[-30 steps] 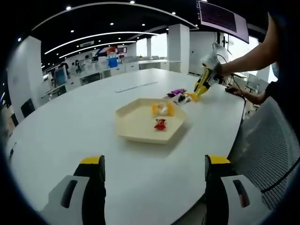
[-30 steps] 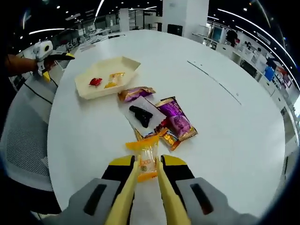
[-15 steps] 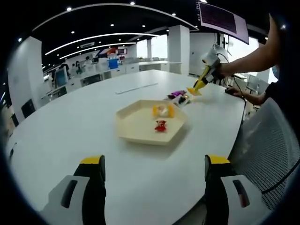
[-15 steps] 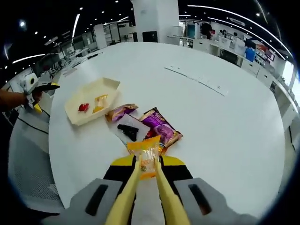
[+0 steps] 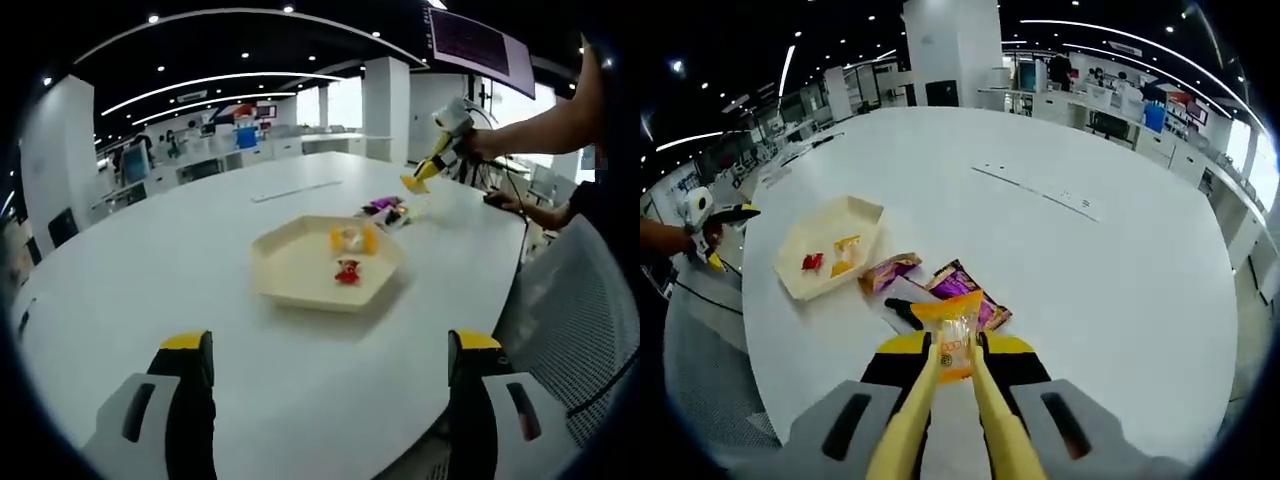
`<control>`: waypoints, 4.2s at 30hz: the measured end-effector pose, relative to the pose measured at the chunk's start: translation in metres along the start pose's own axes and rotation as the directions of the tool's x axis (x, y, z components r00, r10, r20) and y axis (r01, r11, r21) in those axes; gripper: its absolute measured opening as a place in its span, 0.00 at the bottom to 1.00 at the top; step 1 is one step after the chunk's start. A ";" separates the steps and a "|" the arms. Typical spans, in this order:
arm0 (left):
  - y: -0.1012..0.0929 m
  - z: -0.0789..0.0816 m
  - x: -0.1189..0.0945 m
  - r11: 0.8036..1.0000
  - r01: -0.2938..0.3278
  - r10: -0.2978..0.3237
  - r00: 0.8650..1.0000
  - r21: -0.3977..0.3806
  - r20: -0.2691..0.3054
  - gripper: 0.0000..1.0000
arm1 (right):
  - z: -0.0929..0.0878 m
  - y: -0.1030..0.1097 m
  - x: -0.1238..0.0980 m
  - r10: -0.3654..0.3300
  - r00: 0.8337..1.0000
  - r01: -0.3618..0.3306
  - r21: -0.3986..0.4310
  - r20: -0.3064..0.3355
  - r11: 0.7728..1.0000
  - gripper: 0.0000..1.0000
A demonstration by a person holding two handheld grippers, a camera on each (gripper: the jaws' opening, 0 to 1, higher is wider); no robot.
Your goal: Place the target food into the container with the food tongs after gripping and lifting it, then release it inside without dropping or visibly crushing the food.
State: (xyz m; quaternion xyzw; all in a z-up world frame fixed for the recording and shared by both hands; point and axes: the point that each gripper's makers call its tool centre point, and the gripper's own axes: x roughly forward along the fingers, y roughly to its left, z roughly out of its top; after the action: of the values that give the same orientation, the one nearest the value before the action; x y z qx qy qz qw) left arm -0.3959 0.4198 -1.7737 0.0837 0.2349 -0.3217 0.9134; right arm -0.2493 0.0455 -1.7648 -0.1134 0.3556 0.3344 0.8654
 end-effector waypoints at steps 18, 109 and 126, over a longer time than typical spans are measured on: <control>0.002 0.005 -0.004 0.998 0.003 -0.001 0.999 -0.070 0.032 0.99 | 0.041 0.034 0.007 0.006 1.000 -0.004 -0.079 0.019 0.997 0.18; -0.004 0.004 -0.002 0.998 0.030 -0.029 0.999 -0.062 0.027 0.98 | 0.106 0.212 0.105 0.195 0.978 -0.178 -0.187 0.078 0.966 0.23; -0.006 0.001 -0.001 0.998 0.039 -0.038 0.999 -0.055 0.013 0.98 | 0.114 0.211 0.098 0.213 0.969 -0.184 -0.207 0.127 0.961 0.25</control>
State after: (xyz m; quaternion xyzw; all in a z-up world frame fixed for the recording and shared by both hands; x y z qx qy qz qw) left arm -0.3998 0.4157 -1.7727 0.0520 0.2397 -0.3333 0.9104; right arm -0.2755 0.3018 -1.7415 -0.1355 0.2655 0.4604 0.8362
